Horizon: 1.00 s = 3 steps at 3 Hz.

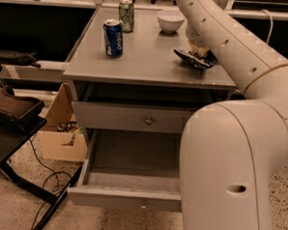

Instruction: Place blue chip bag into middle drawer

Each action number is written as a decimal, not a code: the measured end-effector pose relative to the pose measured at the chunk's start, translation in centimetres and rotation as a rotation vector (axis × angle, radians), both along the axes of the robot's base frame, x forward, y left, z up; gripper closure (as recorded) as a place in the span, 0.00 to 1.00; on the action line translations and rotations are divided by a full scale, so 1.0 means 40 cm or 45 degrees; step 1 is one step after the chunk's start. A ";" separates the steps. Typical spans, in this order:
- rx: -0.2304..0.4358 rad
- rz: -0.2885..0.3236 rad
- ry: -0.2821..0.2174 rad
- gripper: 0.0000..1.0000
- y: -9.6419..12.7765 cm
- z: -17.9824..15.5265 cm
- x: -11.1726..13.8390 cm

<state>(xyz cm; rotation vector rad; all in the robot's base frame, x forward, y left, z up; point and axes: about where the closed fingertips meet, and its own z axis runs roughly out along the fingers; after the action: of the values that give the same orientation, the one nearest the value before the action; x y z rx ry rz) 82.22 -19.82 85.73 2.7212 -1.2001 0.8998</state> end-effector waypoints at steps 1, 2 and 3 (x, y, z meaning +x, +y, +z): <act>0.080 -0.032 -0.168 1.00 -0.001 0.153 -0.015; 0.146 -0.028 -0.305 1.00 0.006 0.297 -0.087; 0.208 -0.048 -0.418 1.00 -0.008 0.413 -0.222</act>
Offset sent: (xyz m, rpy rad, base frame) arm -0.0857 0.0084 0.1867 0.1750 -0.3716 -0.0157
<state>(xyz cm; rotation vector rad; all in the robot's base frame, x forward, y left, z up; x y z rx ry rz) 73.34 -20.13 102.23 2.7360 -1.4305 1.3412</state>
